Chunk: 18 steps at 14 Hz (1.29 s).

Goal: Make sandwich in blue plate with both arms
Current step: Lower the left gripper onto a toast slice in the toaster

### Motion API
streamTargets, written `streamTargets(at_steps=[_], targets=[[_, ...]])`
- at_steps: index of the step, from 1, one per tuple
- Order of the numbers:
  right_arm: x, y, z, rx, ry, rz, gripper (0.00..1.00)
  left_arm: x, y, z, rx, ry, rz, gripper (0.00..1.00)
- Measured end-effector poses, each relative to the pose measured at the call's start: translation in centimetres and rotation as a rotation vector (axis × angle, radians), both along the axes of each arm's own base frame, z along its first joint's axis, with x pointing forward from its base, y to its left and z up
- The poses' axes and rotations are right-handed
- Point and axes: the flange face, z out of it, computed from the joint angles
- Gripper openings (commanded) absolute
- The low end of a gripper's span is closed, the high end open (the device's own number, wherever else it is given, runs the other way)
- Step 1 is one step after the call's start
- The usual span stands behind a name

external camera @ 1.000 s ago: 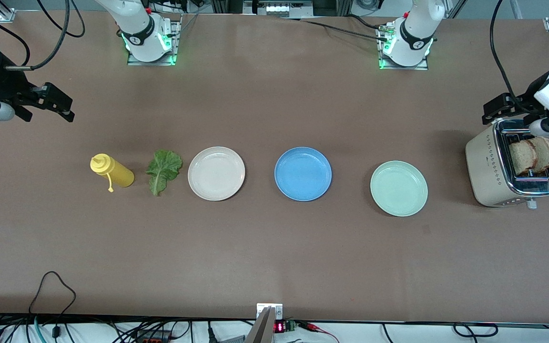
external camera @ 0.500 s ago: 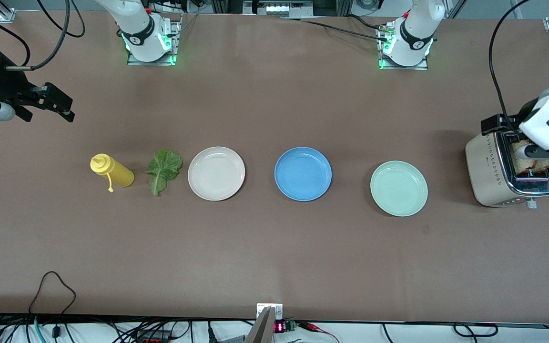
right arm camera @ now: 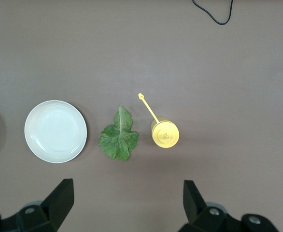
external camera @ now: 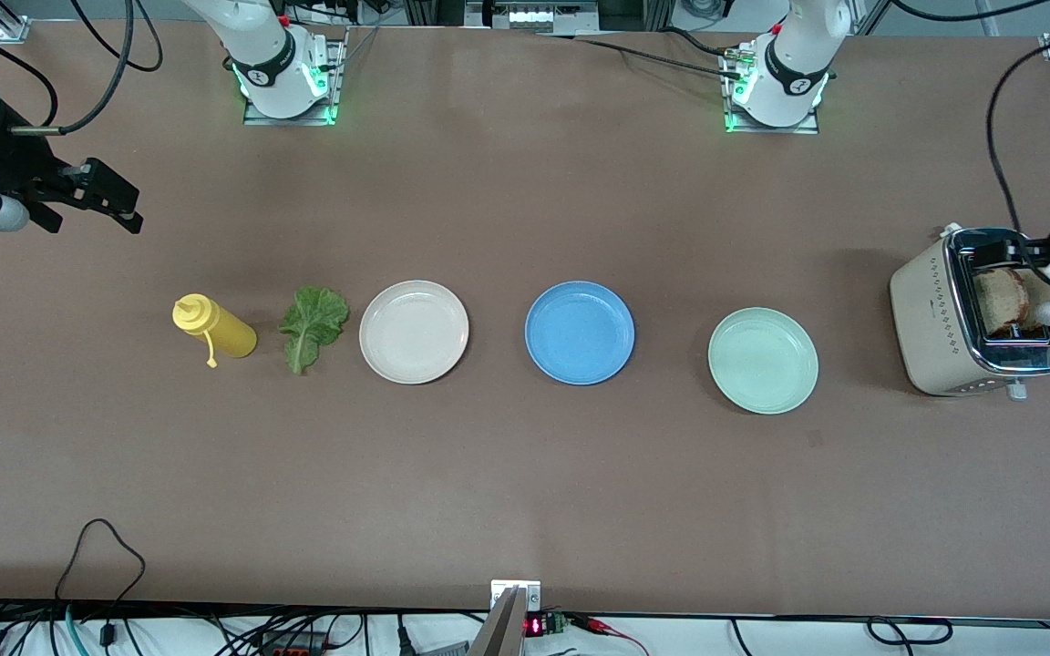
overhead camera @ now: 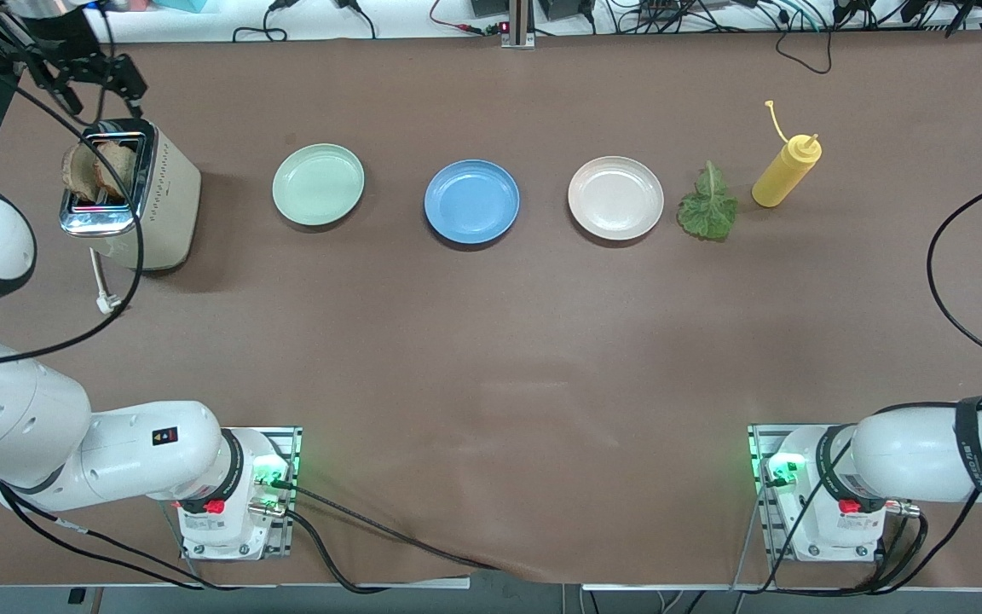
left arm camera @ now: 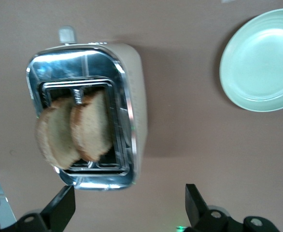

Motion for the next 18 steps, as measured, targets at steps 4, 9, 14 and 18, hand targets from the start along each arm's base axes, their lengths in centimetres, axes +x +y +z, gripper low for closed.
streamTargets(at_steps=[4,9,14,18], targets=[[0.0,0.0,0.0,0.000,0.000,0.000,1.00,-0.5,4.1,-2.3,-0.070,0.009,0.027,0.72],[0.0,0.0,0.0,0.000,0.000,0.000,1.00,-0.1,5.9,-4.9,-0.066,-0.092,-0.022,0.64],[0.0,0.0,0.0,0.000,0.000,0.000,1.00,-1.5,7.6,-8.0,-0.077,-0.092,-0.026,0.59],[0.0,0.0,0.0,0.000,0.000,0.000,1.00,-2.1,8.3,-8.9,-0.091,-0.088,-0.023,0.40]])
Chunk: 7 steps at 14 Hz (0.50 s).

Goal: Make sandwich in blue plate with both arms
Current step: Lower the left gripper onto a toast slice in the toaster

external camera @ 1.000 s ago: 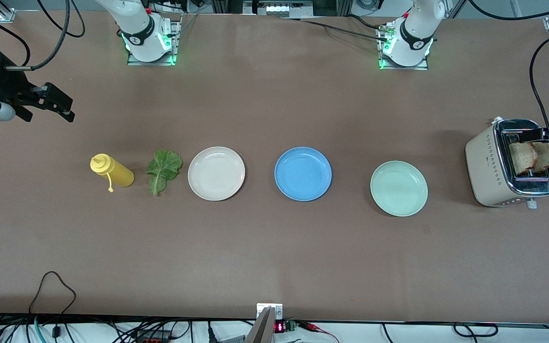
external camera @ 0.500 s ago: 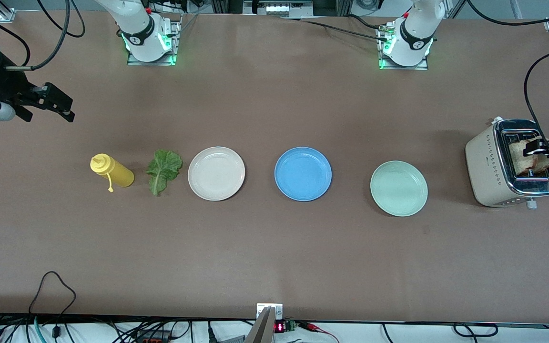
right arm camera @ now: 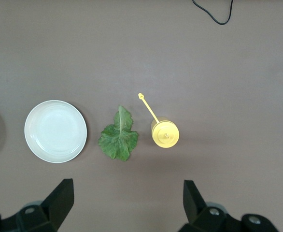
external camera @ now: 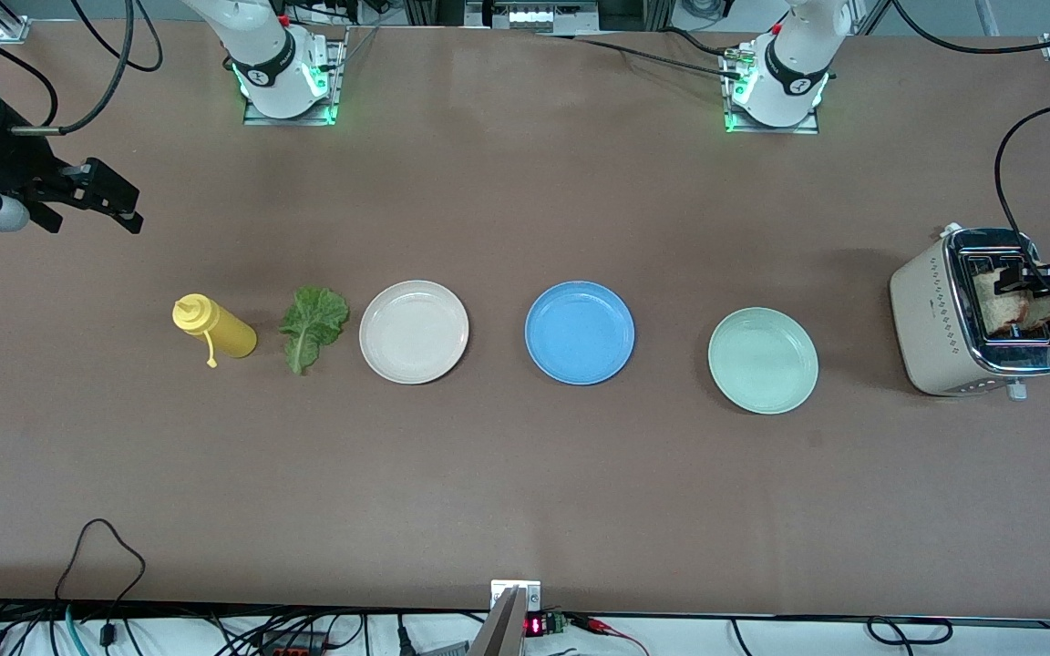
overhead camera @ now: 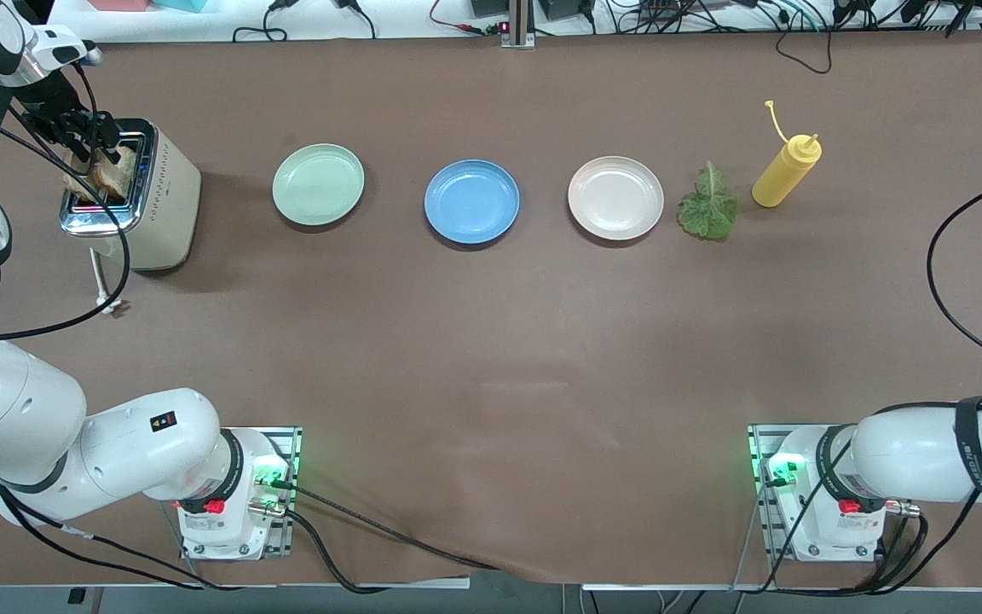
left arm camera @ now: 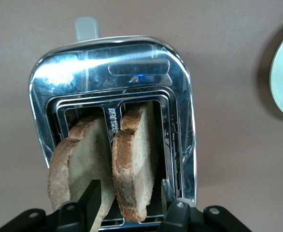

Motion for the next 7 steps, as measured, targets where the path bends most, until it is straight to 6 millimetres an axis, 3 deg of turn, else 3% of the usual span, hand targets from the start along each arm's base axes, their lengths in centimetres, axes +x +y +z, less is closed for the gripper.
streamTargets(at_steps=[4,7], targets=[[0.00,0.00,0.00,0.000,0.000,0.000,1.00,0.05,-0.22,-0.27,-0.009,-0.007,0.000,0.04],[0.00,0.00,0.00,0.000,0.000,0.000,1.00,0.07,-0.29,-0.28,-0.015,-0.009,-0.003,0.01]])
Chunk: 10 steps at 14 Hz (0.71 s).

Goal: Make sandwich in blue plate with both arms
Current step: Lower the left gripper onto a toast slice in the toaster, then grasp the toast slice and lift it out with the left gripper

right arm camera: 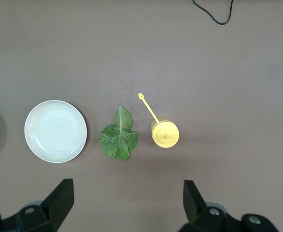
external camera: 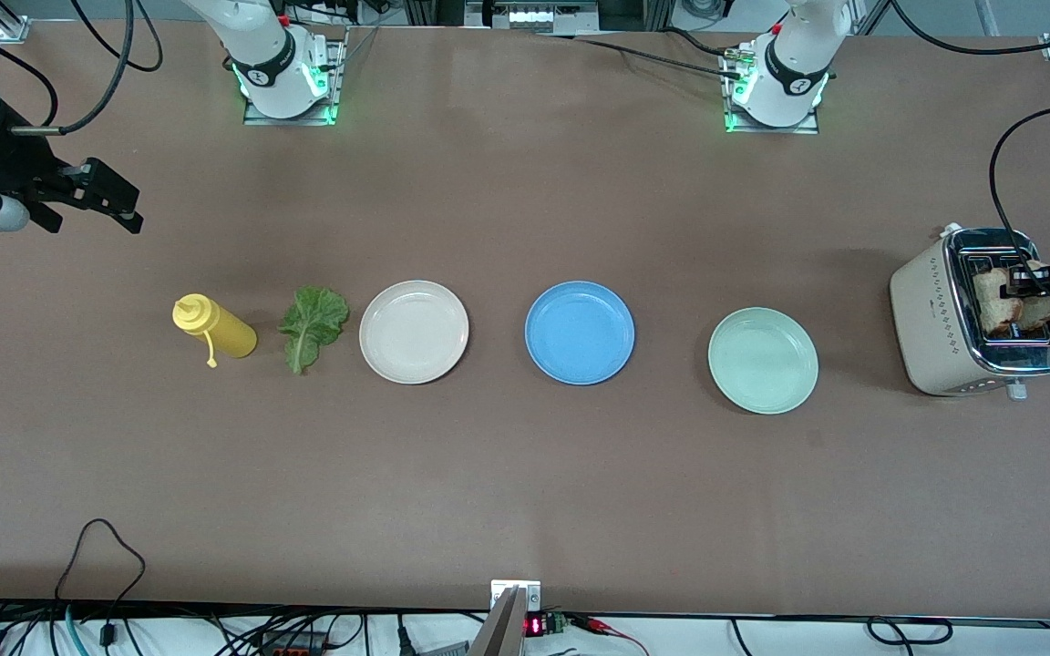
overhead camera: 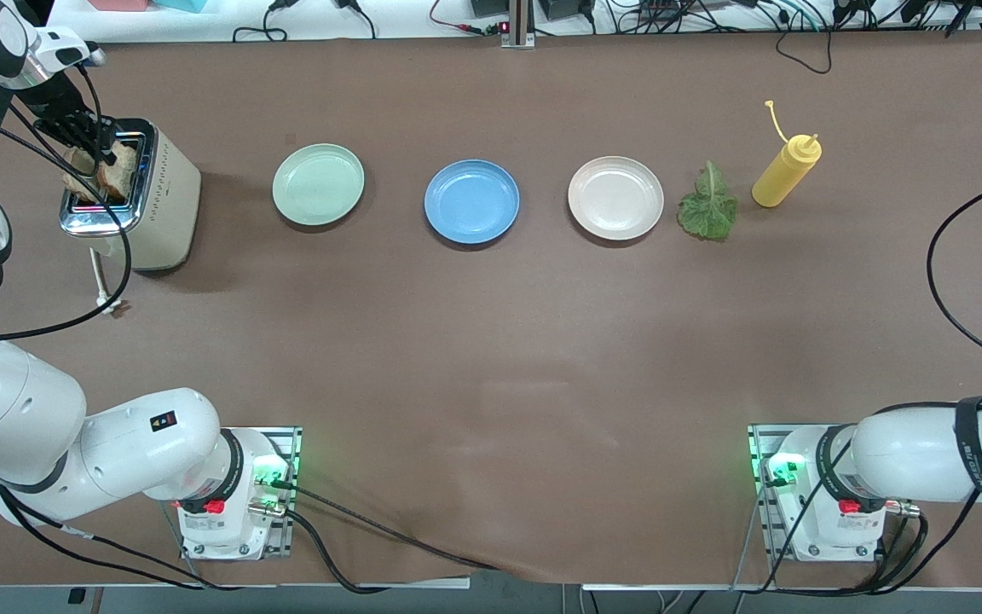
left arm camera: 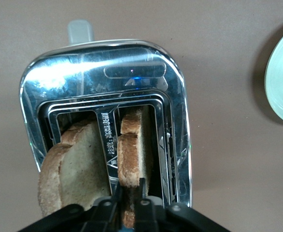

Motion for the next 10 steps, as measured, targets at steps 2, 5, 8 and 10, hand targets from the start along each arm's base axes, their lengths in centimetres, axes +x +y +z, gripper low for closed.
streamTargets(at_steps=[2,5,8,10], targets=[[0.0,0.0,0.0,0.000,0.000,0.000,1.00,0.1,0.0,0.3,-0.001,-0.007,-0.013,0.01],[0.0,0.0,0.0,0.000,0.000,0.000,1.00,0.0,-0.1,2.9,0.011,-0.041,-0.032,0.01],[0.0,0.0,0.0,0.000,0.000,0.000,1.00,-0.9,-0.5,8.2,0.004,-0.010,-0.030,0.01],[0.0,0.0,0.0,0.000,0.000,0.000,1.00,-1.3,-0.9,12.2,-0.003,0.013,-0.030,0.01]])
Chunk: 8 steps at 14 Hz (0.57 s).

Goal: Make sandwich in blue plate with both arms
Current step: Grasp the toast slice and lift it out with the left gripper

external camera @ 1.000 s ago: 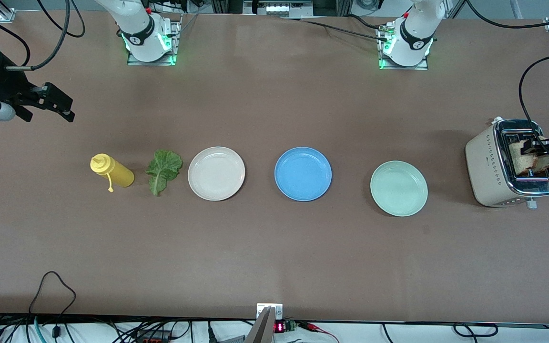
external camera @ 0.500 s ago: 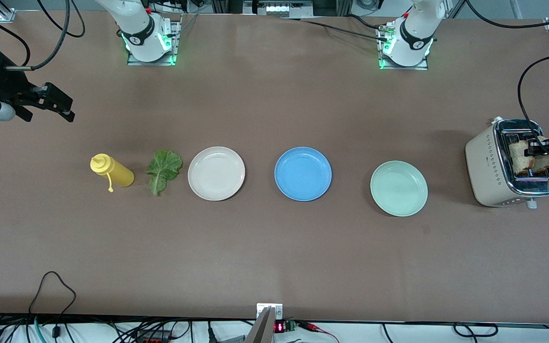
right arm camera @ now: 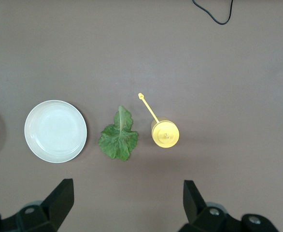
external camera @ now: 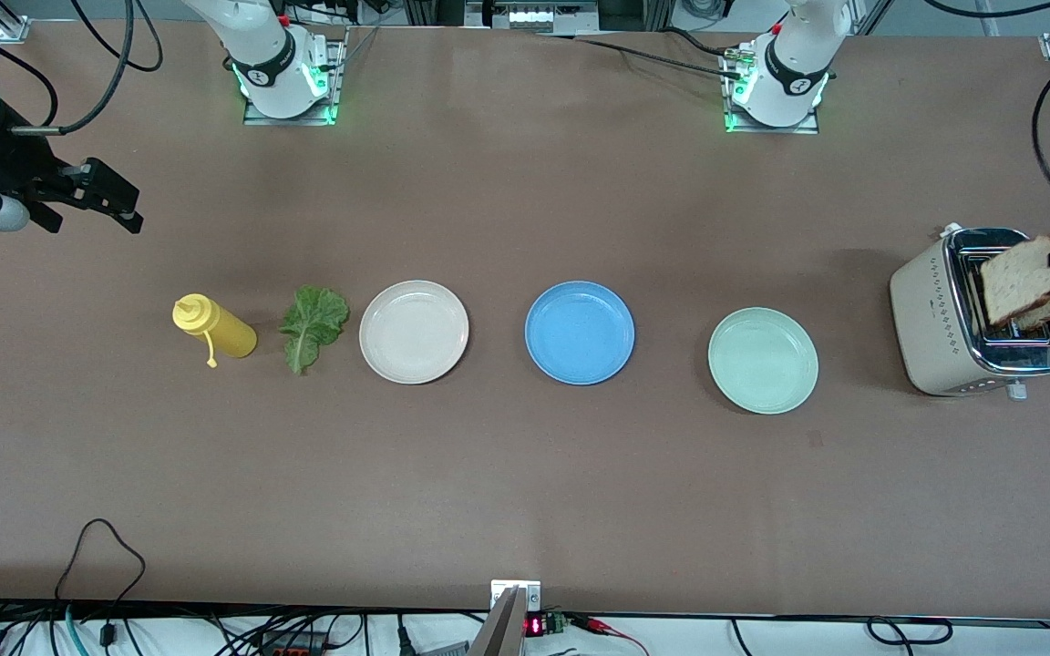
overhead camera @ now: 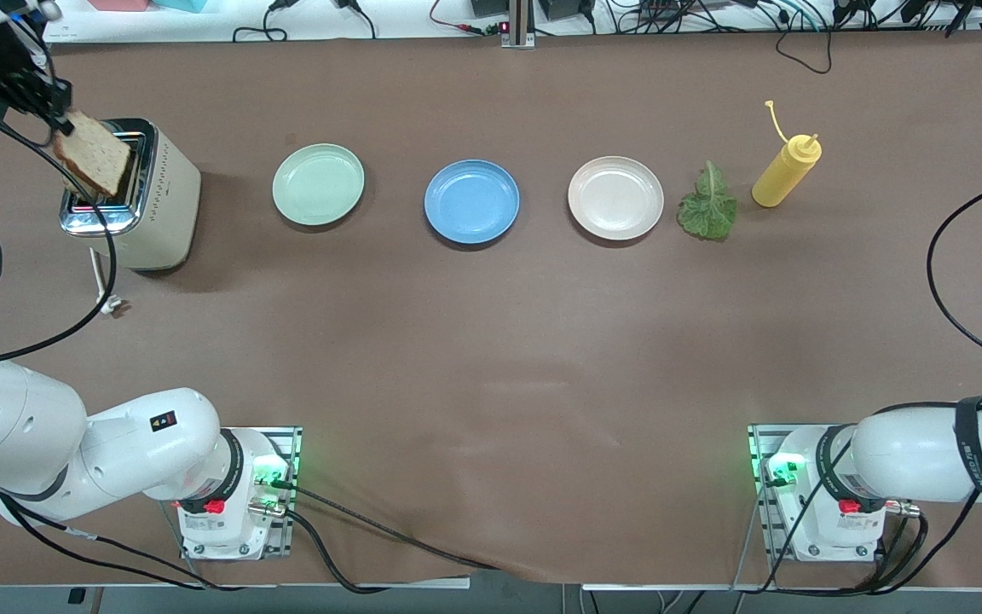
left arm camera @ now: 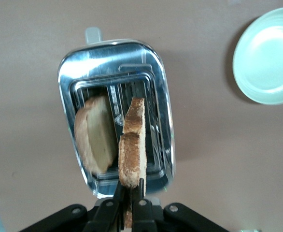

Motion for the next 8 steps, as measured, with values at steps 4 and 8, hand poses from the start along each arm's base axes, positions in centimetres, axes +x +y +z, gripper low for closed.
streamTargets(at_steps=[4,8], targets=[[0.0,-0.1,0.0,0.000,0.001,-0.002,1.00,1.0,-4.2,4.3,-0.013,0.011,-0.070,0.01],[0.0,-0.2,-0.4,-0.001,0.012,-0.003,1.00,3.0,-14.6,2.7,-0.064,0.078,-0.256,0.01]])
